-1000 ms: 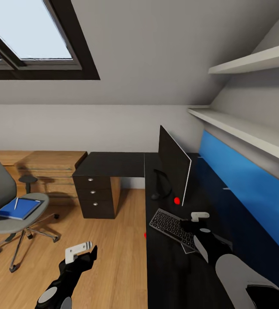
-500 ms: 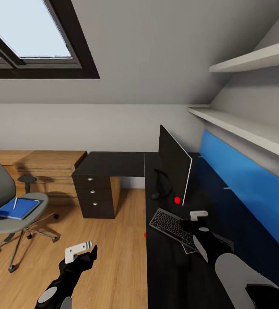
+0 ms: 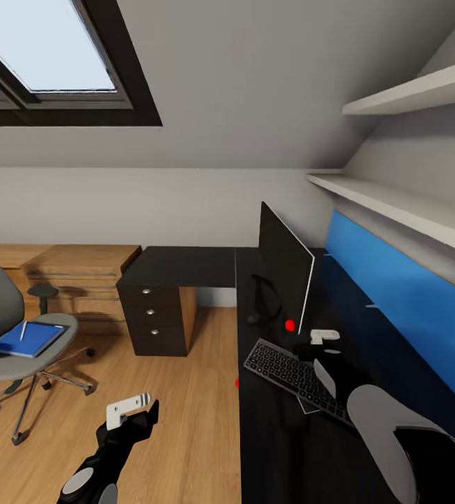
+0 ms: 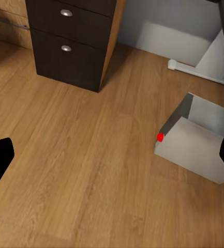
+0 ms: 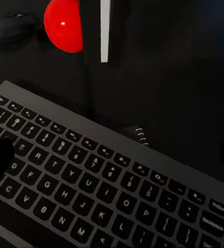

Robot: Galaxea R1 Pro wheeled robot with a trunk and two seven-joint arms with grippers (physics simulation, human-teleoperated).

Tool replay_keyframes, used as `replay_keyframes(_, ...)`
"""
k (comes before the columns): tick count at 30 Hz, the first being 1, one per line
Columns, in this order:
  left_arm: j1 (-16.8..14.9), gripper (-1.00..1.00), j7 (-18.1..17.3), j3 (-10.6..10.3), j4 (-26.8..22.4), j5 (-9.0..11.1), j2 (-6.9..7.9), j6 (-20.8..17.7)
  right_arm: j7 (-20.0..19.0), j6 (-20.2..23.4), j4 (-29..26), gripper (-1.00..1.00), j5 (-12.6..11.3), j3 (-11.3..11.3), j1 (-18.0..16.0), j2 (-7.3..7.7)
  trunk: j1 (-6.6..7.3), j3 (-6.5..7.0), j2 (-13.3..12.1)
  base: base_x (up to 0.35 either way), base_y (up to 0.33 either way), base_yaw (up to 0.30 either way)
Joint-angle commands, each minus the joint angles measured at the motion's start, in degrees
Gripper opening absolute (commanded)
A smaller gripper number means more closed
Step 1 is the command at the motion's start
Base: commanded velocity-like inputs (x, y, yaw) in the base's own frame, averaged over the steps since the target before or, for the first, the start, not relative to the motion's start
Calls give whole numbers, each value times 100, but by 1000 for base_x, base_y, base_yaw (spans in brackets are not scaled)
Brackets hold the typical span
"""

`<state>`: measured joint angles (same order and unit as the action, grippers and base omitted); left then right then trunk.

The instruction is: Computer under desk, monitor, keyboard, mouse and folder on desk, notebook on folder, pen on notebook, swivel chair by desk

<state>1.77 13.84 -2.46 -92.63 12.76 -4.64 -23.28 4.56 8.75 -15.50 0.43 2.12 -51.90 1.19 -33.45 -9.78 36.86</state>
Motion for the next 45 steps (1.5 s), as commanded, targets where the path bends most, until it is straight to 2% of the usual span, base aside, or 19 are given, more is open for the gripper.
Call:
replay_keyframes(1,-2,100,49,-8,-10,60,0,-19,5,32,-3,100,-17,22,-2,-5,-24,-27,50,0,0,0)
replay_keyframes(9,-2,100,49,-1,-10,60,-1,-17,-8,24,226,100,-101,30,-5,3,-200,-170,370,0,0,0)
replay_keyframes(18,-2,100,49,-4,-10,60,-1,-17,-14,-53,242,100,-93,13,-4,-31,-398,-332,731,0,0,0)
replay_keyframes(35,-2,100,56,0,-3,60,-1,-15,-9,-76,234,100,-81,25,1,6,-771,-637,1413,0,0,0)
replay_keyframes(42,-2,100,57,0,-2,53,-1,-5,-1,-508,240,100,-69,25,4,12,-925,-763,1694,0,0,0)
replay_keyframes(45,-2,100,58,0,-1,52,-1,3,7,-828,247,100,-63,25,10,12,-991,-817,1814,0,0,0)
